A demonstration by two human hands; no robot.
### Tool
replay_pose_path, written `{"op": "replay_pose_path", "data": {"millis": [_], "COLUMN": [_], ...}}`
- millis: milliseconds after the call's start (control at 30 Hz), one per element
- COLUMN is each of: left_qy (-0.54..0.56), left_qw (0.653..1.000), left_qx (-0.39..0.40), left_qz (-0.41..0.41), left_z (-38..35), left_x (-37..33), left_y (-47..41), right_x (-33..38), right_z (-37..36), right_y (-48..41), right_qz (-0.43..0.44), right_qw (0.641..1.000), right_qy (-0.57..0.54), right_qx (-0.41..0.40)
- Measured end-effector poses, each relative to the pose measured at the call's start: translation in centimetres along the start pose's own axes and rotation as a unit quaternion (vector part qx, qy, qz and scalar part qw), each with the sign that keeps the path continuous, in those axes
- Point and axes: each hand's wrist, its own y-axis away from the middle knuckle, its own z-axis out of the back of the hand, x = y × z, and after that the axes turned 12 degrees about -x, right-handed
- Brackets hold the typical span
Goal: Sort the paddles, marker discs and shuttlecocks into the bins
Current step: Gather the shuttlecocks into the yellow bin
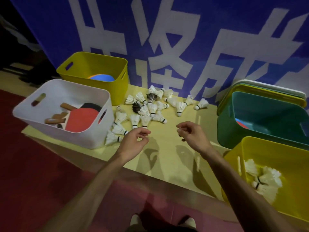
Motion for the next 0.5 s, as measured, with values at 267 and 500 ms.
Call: {"op": "replay_pose_path", "data": {"millis": [267, 500], "left_qy": [-0.041, -0.068], "left_qw": [0.994, 0.984], "left_qx": [-0.058, -0.052], "left_qz": [0.083, 0.155], "left_z": [5.4, 5.6], "left_x": [6.5, 9.9], "left_y": [-0.7, -2.4], "right_x": [2.5, 2.3], "right_z": [-6.9, -12.1], "right_y": [-0.7, -4.4], "right_qz": [0.0, 0.0], "right_qw": [0.997, 0.99], "right_qy": [0.04, 0.07], "right_qx": [0.058, 0.12]}}
